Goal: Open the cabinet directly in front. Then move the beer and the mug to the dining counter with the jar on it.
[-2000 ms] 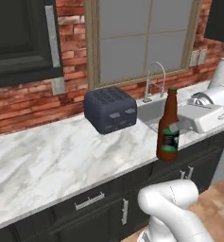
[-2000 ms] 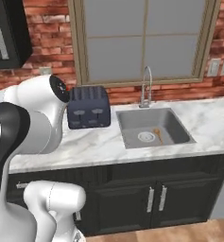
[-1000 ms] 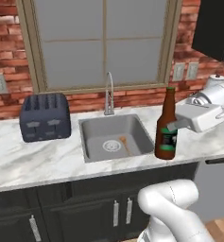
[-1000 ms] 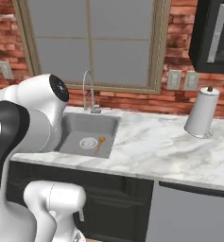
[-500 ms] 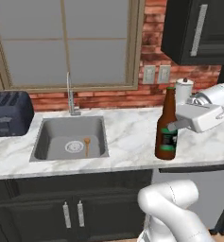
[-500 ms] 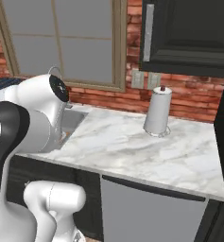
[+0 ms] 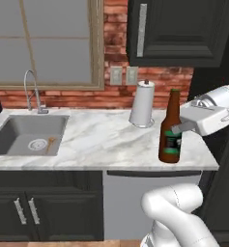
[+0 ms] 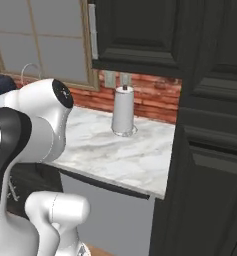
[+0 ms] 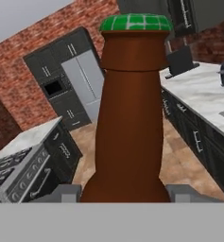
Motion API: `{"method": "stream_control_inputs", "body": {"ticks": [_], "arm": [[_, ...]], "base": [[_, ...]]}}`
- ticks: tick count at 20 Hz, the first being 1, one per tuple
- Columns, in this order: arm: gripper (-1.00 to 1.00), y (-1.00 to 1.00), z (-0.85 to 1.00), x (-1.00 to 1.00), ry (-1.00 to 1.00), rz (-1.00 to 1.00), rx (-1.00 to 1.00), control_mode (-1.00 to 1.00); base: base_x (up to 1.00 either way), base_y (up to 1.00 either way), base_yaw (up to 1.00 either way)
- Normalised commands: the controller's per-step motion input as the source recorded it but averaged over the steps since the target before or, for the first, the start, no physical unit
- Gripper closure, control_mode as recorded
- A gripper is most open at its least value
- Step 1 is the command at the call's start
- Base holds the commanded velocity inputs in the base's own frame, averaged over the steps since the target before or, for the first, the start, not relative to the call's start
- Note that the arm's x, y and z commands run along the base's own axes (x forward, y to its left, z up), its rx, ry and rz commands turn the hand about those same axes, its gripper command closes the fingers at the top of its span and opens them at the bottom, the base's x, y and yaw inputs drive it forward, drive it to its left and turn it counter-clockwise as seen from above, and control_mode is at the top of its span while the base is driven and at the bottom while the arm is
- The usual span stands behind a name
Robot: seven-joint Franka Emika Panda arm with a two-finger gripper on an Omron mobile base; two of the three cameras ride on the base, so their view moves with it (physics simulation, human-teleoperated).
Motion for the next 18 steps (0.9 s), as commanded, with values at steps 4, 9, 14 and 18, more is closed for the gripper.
{"method": "stream_control_inputs", "body": {"ticks": [4,9,14,18], "arm": [[1.00,0.00,0.00,0.00,0.00,0.00,0.00,1.00],[1.00,0.00,0.00,0.00,0.00,0.00,0.00,1.00],[1.00,0.00,0.00,0.00,0.00,0.00,0.00,1.00],[1.00,0.00,0.00,0.00,0.00,0.00,0.00,1.00]], "base": [[-0.55,-1.00,0.25],[-0.57,-1.00,0.25],[-0.59,-1.00,0.26],[-0.85,-0.90,0.23]]}}
